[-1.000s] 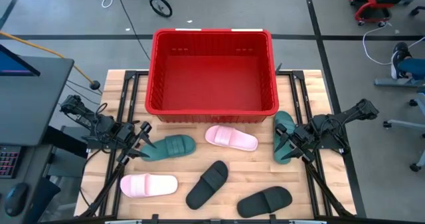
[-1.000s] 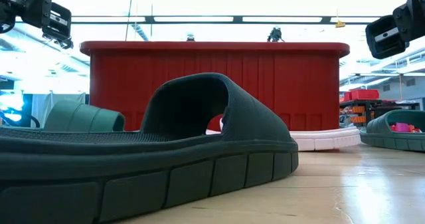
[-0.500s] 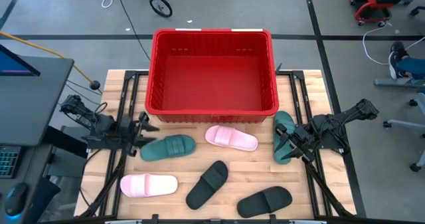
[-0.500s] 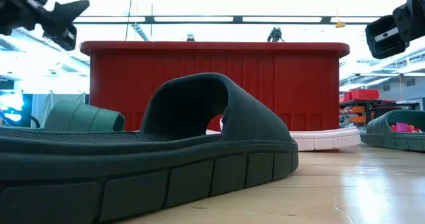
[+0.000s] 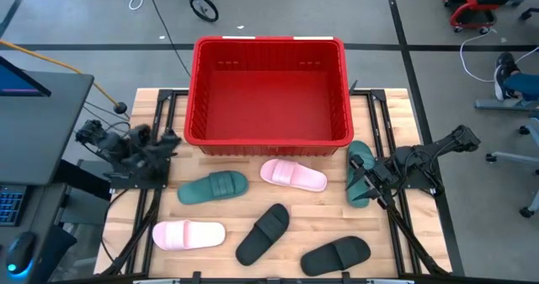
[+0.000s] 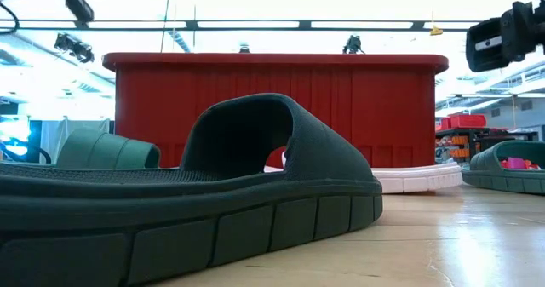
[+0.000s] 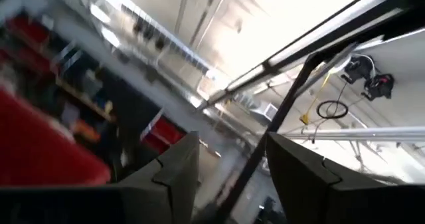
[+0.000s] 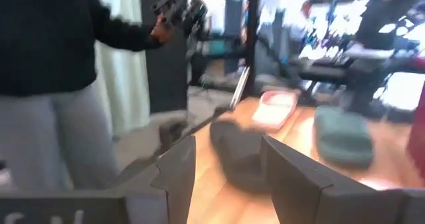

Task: Pick and place slides into bin
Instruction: Put the right blue slide into the red bin

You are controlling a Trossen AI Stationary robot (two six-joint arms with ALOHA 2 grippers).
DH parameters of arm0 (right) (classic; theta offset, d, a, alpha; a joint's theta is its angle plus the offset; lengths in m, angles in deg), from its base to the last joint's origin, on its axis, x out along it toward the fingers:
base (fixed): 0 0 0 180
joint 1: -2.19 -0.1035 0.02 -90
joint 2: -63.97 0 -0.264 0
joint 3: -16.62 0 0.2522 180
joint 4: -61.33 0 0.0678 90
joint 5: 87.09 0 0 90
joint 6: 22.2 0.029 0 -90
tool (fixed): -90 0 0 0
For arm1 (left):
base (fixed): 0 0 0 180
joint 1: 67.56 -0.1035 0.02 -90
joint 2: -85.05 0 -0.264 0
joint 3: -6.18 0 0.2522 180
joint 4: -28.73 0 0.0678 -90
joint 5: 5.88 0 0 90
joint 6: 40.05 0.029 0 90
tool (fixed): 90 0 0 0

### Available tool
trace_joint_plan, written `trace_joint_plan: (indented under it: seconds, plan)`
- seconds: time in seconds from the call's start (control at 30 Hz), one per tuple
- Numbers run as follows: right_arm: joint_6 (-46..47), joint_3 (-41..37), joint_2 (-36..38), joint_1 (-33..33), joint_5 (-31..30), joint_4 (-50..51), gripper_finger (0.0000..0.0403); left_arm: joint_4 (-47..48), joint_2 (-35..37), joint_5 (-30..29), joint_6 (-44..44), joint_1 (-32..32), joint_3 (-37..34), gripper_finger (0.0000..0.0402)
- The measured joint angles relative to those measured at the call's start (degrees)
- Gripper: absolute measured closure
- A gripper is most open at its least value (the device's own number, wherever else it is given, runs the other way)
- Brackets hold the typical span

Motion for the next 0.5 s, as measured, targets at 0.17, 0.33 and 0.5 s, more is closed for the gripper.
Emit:
trace_joint_plan:
  seconds: [0.17, 0.33, 0.5]
  plan:
    - [13.7, 1.9, 0.0, 0.1, -4.0, -10.5, 0.0227, 7.5, -5.8, 0.4, 7.3, 0.1, 12.8, 0.0239]
    - [7.2, 7.5, -1.3, -0.5, 10.3, -24.8, 0.0227, 21.6, -16.8, 0.4, 11.7, 0.1, 27.0, 0.0252]
    - [8.0, 22.6, -10.4, -2.1, 14.8, -20.3, 0.0227, 25.6, -27.4, 0.4, 16.0, 0.1, 38.5, 0.0262]
